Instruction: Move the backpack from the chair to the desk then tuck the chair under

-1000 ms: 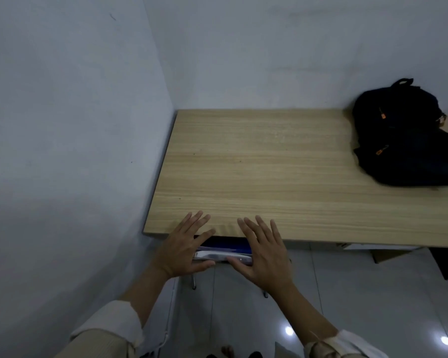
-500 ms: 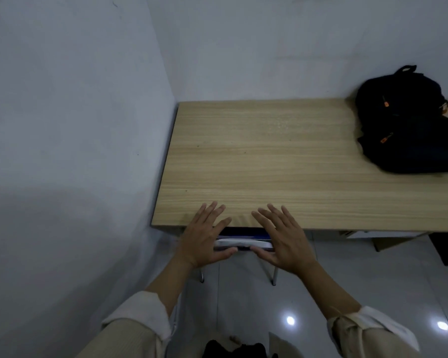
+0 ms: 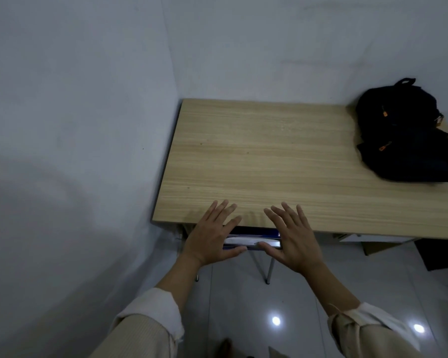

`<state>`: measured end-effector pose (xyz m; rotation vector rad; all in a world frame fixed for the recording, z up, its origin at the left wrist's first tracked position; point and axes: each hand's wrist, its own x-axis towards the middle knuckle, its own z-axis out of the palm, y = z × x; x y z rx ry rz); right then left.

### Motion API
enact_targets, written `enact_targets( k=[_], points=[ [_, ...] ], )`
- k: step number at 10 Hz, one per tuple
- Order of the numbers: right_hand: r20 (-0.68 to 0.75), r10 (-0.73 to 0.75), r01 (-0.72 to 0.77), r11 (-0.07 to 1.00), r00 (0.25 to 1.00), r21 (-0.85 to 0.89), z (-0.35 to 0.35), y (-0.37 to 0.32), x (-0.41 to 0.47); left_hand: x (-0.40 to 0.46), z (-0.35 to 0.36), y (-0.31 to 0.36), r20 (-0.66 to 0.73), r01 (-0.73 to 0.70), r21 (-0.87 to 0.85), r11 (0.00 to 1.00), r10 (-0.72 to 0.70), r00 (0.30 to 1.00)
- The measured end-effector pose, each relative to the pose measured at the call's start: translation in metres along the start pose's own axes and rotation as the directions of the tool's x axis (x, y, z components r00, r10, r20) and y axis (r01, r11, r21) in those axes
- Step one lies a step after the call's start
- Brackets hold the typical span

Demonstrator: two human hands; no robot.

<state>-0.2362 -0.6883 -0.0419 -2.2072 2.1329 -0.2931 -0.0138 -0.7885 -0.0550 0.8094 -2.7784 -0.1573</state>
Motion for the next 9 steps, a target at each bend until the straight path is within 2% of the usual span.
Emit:
enact_targets(
  k=[2,3,6,7,9],
  points=[
    [0.076,0.034,-0.026,0.994,0.996,-0.108,-0.001,0.0,-0.001,0.001,0.0,0.001,0.092,0.015,0.034,0.999,-0.018,0.996],
    [0.058,0.053,-0.047,0.993,0.997,-0.105,-0.001,-0.003,-0.005,0.002,-0.002,0.003,0.101,0.04,0.062,0.997,-0.046,0.994],
    [-0.041,0.224,-0.216,0.966,0.974,0.144,0.009,-0.016,-0.038,-0.017,0.004,0.043,0.055,0.201,0.085,0.976,-0.206,0.977],
    [-0.031,0.166,-0.164,0.984,0.986,0.065,0.015,-0.022,-0.06,-0.039,0.015,0.068,0.002,0.23,0.149,0.962,-0.233,0.972],
    [-0.056,0.097,-0.092,0.991,0.994,0.093,0.019,-0.025,-0.105,-0.074,0.02,0.107,-0.015,0.338,0.075,0.938,-0.338,0.941]
  ],
)
